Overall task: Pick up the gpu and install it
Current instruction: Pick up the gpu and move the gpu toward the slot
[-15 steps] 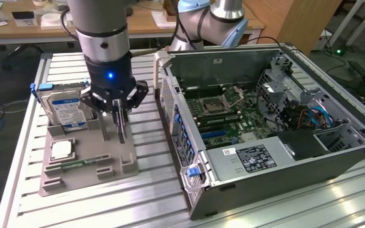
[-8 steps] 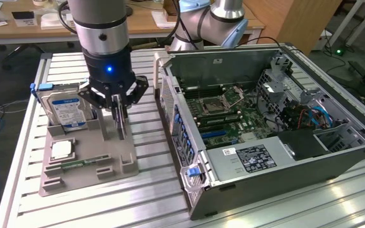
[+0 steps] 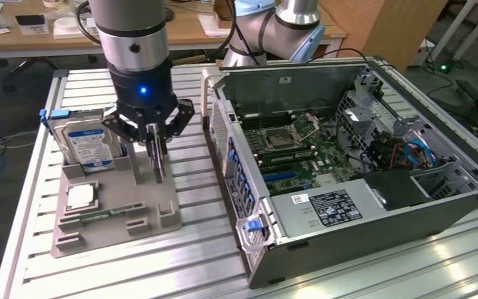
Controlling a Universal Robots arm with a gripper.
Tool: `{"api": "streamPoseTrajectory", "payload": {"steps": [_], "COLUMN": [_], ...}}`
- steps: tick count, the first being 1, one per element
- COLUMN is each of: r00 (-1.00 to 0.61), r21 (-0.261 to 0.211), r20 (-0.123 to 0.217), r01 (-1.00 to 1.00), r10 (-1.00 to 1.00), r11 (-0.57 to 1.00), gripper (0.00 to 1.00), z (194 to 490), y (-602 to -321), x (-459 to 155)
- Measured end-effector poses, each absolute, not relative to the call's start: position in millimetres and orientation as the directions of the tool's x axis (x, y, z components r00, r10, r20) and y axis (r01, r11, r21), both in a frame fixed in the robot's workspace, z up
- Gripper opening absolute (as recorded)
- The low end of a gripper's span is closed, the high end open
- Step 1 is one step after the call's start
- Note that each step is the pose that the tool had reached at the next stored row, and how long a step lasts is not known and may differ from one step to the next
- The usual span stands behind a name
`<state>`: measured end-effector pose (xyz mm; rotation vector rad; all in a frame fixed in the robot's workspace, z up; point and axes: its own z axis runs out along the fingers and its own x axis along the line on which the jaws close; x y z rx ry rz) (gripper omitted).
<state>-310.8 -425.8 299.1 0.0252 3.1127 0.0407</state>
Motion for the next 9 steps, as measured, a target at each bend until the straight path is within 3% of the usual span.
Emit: {"api": "streamPoseTrajectory", "payload": {"steps": [9], "r00": [-0.999], "r21": [0.029], "r20": [-0.028], "r01": [0.016], "r10": [0.017], "r11": [0.999], "gripper": [0.28], "z": [304.2], "y": [-425.9], "x": [-310.8]}}
